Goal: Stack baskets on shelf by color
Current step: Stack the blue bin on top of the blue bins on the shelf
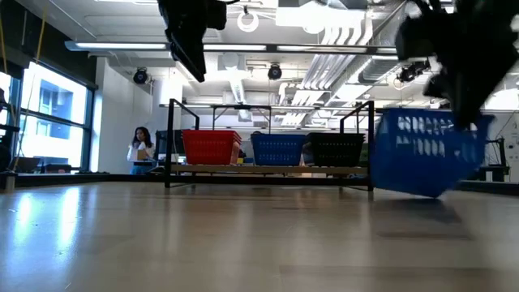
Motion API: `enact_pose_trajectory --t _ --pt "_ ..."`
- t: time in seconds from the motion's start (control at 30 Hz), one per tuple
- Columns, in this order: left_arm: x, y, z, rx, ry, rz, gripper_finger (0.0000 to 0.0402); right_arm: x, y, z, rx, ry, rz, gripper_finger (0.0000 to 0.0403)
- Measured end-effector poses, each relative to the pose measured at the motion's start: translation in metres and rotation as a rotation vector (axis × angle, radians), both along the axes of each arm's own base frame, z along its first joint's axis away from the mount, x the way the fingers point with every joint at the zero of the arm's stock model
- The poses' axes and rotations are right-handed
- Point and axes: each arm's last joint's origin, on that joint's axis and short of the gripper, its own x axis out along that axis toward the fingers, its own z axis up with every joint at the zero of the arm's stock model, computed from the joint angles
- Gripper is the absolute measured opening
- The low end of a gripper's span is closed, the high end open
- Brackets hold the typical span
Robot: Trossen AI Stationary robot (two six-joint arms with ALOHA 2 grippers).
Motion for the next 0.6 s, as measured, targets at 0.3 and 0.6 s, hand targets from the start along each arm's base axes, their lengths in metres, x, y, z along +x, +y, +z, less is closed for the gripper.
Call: enact_pose_trajectory --t 0.3,0.6 --pt "0.000 -0.001 -0.002 0.015 0.022 -0.079 0.0202 0.024 0.003 0.059 -0.048 -0.244 -0.067 0.0001" --pt "-0.006 -0.004 -0.023 -0.013 0.063 -0.098 0.0202 0.061 -0.017 0.091 -0.181 -0.332 -0.013 0.0000"
